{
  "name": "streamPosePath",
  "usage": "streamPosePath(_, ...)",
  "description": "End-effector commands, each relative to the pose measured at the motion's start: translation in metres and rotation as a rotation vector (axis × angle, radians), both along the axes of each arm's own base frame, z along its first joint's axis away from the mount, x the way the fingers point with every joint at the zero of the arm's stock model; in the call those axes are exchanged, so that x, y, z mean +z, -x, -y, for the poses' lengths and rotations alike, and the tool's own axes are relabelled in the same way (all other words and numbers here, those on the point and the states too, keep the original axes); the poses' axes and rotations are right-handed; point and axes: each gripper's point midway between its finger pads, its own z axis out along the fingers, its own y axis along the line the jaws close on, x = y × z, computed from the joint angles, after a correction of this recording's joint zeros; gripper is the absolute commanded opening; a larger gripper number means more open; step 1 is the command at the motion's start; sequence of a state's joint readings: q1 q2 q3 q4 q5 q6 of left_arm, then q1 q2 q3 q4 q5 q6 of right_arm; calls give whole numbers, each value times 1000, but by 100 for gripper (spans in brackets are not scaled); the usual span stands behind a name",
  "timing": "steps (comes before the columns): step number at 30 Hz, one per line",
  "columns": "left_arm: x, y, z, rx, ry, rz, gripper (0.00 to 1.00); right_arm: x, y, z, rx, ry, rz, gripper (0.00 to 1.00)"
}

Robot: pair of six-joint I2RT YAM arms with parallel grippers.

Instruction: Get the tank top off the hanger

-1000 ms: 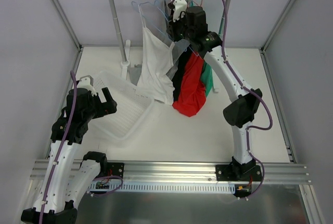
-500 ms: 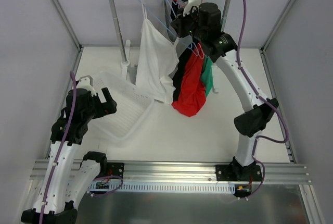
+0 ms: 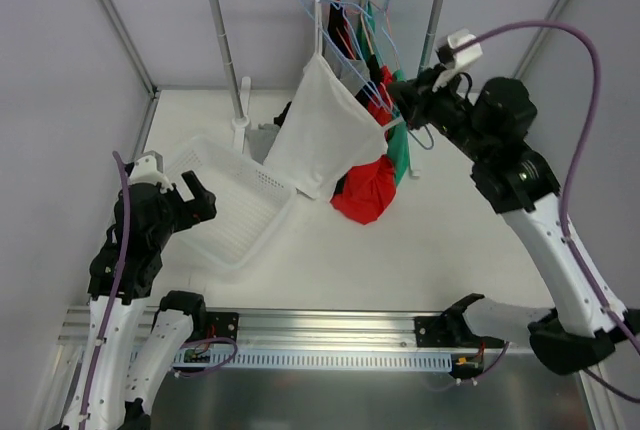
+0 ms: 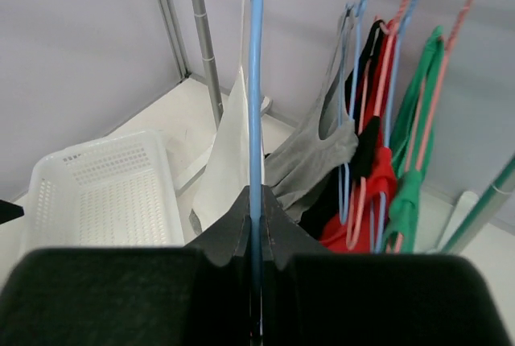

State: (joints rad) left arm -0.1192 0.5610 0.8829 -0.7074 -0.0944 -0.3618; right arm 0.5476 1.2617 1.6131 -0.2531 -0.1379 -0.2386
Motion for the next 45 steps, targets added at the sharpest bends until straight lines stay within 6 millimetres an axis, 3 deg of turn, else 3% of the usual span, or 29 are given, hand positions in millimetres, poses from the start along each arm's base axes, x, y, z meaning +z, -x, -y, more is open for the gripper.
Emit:
streamPosePath(1,10,-2,-2,27,16,52,99,50,37,40,-85,-122,146,0)
streamPosePath(2,11,-2,0,14,14,56,99,58,55,57,-115,-141,167,0)
streamPosePath(7,27,-4,27,-129,71,75,99,63,98,103,-210,-164,187,0)
streamPosePath(11,74,1,59,-291,181,168,99,58,137,137,-262,-133,122,0)
streamPosePath(12,85,4,75,-374,224,183,98,56,146,139,-247,-124,107,0)
streamPosePath(14,120,4,89,-448,282,284,99,35,162,135,-186,-78,27,0)
streamPosePath(15,129,0,96,-482,301,302,99,31,172,136,-164,-82,20,0)
streamPosePath(16,149,-1,105,-526,327,362,98,12,177,127,-106,-64,-28,0)
streamPosePath(19,156,-31,121,-534,334,361,99,-8,194,128,-73,-74,-60,0)
streamPosePath(20,167,-27,143,-604,335,371,99,-20,194,128,-78,-72,-93,0)
streamPosePath(21,161,-43,159,-621,319,340,99,-25,196,129,-77,-74,-104,0)
streamPosePath(22,163,-45,170,-644,286,348,99,-29,204,131,-68,-80,-107,0)
streamPosePath(23,178,-42,188,-660,264,384,99,-37,205,131,-69,-80,-129,0)
streamPosePath(25,182,-52,213,-697,207,410,99,-47,209,134,-76,-77,-154,0)
streamPosePath(26,196,-52,223,-722,201,449,98,-49,214,137,-76,-81,-154,0)
streamPosePath(27,189,-51,247,-778,191,435,95,-53,215,137,-78,-84,-164,0)
streamPosePath(29,202,-52,268,-846,160,494,90,-58,220,140,-79,-85,-174,0)
streamPosePath(30,191,-49,289,-912,150,474,81,-60,222,142,-83,-85,-180,0)
streamPosePath(32,193,-50,305,-964,126,507,72,-64,224,143,-83,-79,-197,0)
streamPosePath(34,183,-47,326,-1032,132,494,58,-68,225,142,-76,-78,-208,0)
streamPosePath(37,185,-40,349,-1114,174,552,55,-71,224,137,-60,-70,-225,0)
streamPosePath(45,176,-48,365,-1093,211,612,52,-71,222,124,-3,-59,-242,0)
